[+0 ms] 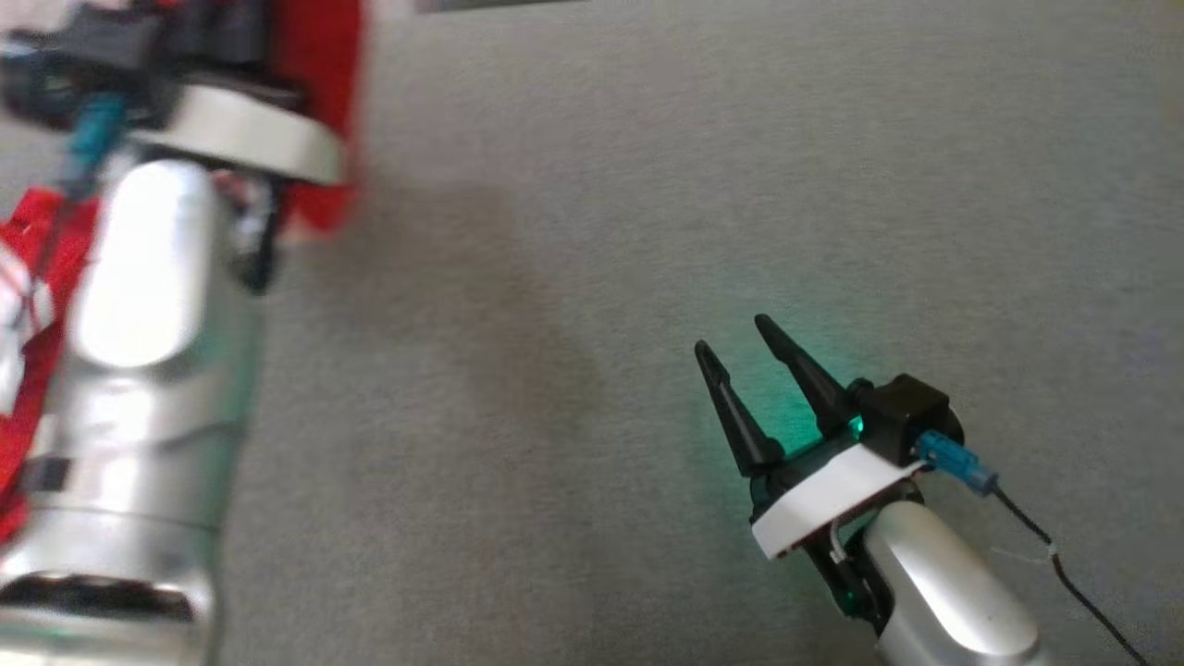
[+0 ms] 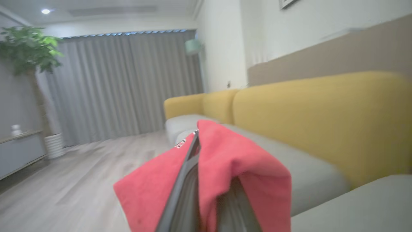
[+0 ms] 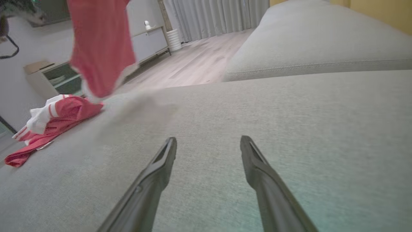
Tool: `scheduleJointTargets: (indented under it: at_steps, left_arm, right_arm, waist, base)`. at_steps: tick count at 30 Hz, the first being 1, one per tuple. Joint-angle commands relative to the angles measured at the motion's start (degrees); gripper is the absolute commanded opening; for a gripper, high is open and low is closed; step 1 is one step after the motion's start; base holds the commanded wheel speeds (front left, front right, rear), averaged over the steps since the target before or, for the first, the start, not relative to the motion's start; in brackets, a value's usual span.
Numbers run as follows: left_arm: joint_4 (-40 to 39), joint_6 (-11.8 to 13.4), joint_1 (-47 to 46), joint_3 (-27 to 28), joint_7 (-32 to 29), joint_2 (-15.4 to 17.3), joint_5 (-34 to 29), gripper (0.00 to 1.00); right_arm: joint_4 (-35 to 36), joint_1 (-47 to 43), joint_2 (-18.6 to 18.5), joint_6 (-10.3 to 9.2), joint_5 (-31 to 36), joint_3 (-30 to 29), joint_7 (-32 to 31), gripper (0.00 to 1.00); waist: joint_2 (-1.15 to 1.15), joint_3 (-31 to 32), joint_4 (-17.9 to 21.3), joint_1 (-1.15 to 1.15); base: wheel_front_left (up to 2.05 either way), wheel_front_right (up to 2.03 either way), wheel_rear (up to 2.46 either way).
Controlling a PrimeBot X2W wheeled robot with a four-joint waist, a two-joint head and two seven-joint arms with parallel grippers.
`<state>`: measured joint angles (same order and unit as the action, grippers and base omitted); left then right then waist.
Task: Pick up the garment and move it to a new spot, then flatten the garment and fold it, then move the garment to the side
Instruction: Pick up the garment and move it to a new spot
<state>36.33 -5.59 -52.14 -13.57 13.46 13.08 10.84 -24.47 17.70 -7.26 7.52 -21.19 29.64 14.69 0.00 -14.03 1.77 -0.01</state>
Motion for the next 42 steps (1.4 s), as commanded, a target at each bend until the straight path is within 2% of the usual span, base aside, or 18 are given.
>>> scheduleJointTargets:
  at_steps: [1, 4, 6, 10, 12, 13, 14, 16, 20, 26, 35, 42]
  left_arm:
    - [-3.8, -0.5, -3.0, -0.1, 0.6, -0.6, 1.2, 0.00]
    - [-7.2, -1.1, -2.7, -3.0, 0.8, -5.7, 3.2, 0.00]
    - [-8.7, -1.3, -1.7, -4.8, 0.9, -7.9, 5.0, 0.00]
    - [-9.8, -0.9, 2.9, -7.9, 1.1, -9.9, 9.1, 0.00]
    - [-8.6, 0.9, 8.2, -10.0, 1.4, -10.1, 11.2, 0.04]
    - [-7.9, 1.5, 10.2, -10.6, 1.4, -10.1, 11.8, 0.46]
    - [-6.7, 2.1, 12.1, -11.3, 1.5, -10.2, 12.2, 1.00]
    - [-5.0, 3.4, 15.6, -11.3, 1.5, -10.2, 12.1, 1.00]
    - [-5.1, 5.5, 23.5, -7.9, 1.5, -9.6, 10.2, 1.00]
    - [-11.3, 7.0, 35.9, -0.2, 1.5, -8.0, 5.9, 1.00]
    - [-20.2, 5.3, 49.0, 7.9, 1.5, -8.8, 1.0, 1.00]
    - [-22.5, 3.5, 55.0, 9.9, 1.5, -10.0, -0.3, 1.00]
  right_arm:
    - [1.3, -0.9, 1.0, -0.03, -0.4, 0.7, 0.3, 1.00]
    - [1.2, -1.6, 1.3, -0.03, -0.3, 0.5, 0.3, 1.00]
    - [1.1, -2.0, 1.4, -0.03, -0.4, 0.3, 0.3, 1.00]
    - [1.0, -2.7, 1.7, -0.03, -0.5, 0.0, 0.3, 1.00]
    - [0.8, -3.1, 1.9, -0.03, -0.5, -0.2, 0.3, 1.00]
    - [0.8, -3.2, 1.9, -0.03, -0.5, -0.4, 0.3, 1.00]
    - [0.8, -3.3, 1.9, -0.03, -0.5, -0.6, 0.3, 1.00]
    - [0.8, -3.5, 1.8, -0.03, -0.6, -1.3, 0.3, 1.00]
    - [0.8, -3.7, 1.5, -0.03, -0.2, -2.5, 0.3, 1.00]
    - [1.0, -5.3, 1.2, -0.03, 1.0, -6.7, 0.3, 1.00]
    - [0.5, -8.5, 1.6, -0.03, 2.2, -12.1, 0.3, 1.00]
    - [0.2, -9.8, 1.6, -0.03, 3.2, -13.0, 0.3, 1.00]
  waist:
    - [0.00, 2.6, 3.9, 0.01]
    - [0.00, 3.4, 6.2, 0.01]
    - [0.00, 3.9, 7.4, 0.01]
    - [0.00, 4.6, 9.0, 0.01]
    - [0.00, 4.9, 9.2, 0.01]
    - [0.00, 5.0, 9.1, 0.01]
    - [0.00, 5.0, 8.9, 0.01]
    - [0.00, 5.0, 8.2, 0.01]
    - [0.00, 5.6, 6.2, 0.01]
    - [0.00, 8.1, 2.5, 0.01]
    - [0.00, 11.7, -0.8, 0.01]
    - [0.00, 12.3, -1.6, 0.01]
  base:
    - [0.00, 0.00, 0.00]
    - [0.00, 0.00, 0.00]
    - [0.00, 0.00, 0.00]
    - [0.00, 0.00, 0.00]
    - [0.00, 0.00, 0.00]
    - [0.00, 0.00, 0.00]
    - [0.00, 0.00, 0.00]
    - [0.00, 0.00, 0.00]
    - [0.00, 0.00, 0.00]
    - [0.00, 0.00, 0.00]
    - [0.00, 0.00, 0.00]
    - [0.00, 0.00, 0.00]
